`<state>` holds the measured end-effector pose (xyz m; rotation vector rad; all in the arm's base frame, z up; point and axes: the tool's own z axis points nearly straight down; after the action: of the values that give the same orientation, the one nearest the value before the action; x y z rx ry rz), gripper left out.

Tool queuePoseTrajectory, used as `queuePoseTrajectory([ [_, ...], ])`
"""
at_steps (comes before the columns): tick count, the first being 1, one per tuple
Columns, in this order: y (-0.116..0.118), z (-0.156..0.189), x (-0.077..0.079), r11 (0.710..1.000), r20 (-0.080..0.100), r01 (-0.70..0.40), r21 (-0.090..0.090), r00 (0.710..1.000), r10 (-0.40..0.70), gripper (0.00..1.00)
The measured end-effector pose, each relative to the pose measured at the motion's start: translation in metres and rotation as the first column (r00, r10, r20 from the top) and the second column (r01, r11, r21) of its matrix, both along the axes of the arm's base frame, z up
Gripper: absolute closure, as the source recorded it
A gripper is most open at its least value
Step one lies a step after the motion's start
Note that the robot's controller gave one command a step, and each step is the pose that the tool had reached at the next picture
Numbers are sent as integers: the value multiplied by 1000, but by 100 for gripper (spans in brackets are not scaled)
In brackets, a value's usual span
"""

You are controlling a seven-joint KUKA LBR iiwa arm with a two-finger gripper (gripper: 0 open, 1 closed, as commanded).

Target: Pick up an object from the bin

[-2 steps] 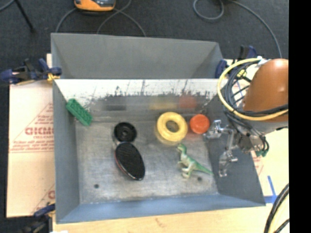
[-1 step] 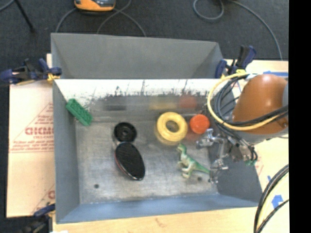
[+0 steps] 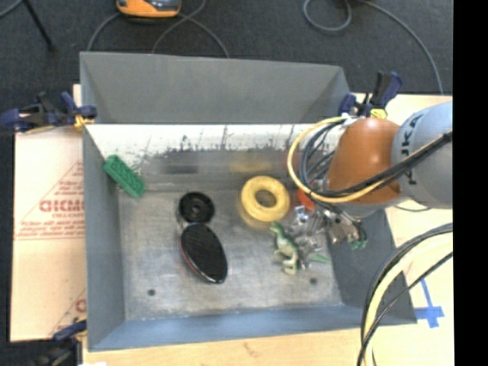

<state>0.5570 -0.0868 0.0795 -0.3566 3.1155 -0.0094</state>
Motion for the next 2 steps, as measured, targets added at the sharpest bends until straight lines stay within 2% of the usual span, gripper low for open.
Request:
queuePoseTrajectory([
  [1,0,0,0,1000,0,-1,0,1000,1,100],
  [2,15,43,-3,999,-10,35,6,999,-35,100],
])
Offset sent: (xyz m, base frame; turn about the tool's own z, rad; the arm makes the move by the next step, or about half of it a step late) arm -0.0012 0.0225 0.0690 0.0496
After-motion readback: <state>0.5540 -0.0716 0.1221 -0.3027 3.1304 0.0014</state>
